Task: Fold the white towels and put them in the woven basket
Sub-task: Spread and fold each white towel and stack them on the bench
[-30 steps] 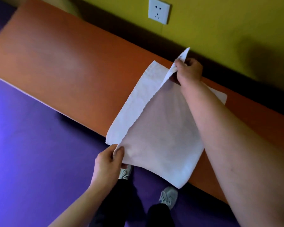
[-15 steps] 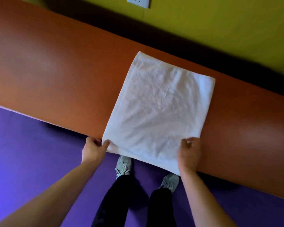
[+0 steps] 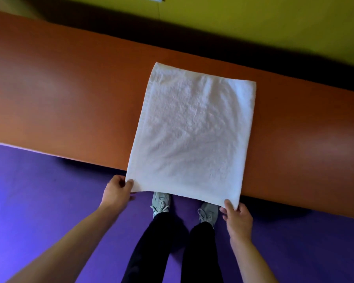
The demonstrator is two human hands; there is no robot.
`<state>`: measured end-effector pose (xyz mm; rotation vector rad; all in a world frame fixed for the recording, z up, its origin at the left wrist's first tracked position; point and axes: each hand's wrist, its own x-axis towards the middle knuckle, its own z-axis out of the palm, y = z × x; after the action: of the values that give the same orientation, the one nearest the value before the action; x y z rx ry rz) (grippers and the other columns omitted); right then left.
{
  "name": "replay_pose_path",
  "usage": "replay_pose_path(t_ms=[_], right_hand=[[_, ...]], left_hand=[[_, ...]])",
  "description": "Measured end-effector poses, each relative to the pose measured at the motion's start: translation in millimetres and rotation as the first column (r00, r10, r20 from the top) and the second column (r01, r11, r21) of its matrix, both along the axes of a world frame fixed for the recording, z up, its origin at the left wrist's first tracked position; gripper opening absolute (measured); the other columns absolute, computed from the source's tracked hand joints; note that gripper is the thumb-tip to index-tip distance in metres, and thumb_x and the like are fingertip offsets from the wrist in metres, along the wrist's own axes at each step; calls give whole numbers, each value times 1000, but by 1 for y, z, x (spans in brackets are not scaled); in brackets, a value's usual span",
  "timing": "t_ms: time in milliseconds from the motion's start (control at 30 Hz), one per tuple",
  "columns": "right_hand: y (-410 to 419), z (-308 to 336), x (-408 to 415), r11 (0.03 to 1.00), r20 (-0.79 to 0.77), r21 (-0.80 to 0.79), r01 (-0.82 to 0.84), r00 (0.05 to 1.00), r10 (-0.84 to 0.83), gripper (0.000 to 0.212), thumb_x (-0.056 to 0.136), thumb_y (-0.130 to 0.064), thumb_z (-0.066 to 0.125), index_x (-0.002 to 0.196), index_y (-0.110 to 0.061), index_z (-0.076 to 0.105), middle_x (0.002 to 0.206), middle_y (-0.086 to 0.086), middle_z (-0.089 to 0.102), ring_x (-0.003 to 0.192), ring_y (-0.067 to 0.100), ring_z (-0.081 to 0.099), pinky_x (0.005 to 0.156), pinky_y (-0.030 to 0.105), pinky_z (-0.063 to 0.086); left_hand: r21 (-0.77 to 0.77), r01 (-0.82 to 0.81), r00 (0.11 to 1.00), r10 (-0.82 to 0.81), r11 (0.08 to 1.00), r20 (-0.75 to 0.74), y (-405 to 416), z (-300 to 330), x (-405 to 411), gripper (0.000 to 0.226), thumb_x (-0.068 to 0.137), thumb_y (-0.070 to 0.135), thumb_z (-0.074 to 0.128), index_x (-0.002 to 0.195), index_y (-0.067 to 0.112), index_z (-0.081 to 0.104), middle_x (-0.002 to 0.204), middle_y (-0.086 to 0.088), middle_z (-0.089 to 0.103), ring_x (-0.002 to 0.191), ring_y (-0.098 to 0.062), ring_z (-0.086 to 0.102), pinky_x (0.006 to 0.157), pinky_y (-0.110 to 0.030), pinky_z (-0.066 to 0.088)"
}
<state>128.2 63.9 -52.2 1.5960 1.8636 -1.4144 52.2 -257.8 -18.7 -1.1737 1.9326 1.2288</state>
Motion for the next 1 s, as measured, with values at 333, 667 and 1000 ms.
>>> replay_pose_path(t_ms=[333,667,1000], right_hand=[[21,68,7,992,-167,129,1,986,21,26,98,-14,62,120,-28,63,78,-2,73,67,12,69,73,34,54],[55,107,-162,905,-349,-379,194,876,-333,20,102,-28,50,95,-21,67,89,-4,78,76,11,74,71,25,51],[59,65,-285,986,-426,108,-124,891,158,8,100,-21,60,104,-17,65,83,-1,74,61,9,73,49,20,46]], left_hand=[[84,-236,956,247,968,-157,23,48,16,26,94,3,60,114,20,59,82,-16,72,55,-30,65,68,-39,60],[324,-353,846,447,878,-289,40,80,-113,13,94,7,56,88,4,67,75,-14,71,51,-18,62,57,-26,57],[65,-149,897,163,987,-410,55,37,-226,25,99,29,64,111,7,65,78,-1,78,57,-15,70,52,-24,55]])
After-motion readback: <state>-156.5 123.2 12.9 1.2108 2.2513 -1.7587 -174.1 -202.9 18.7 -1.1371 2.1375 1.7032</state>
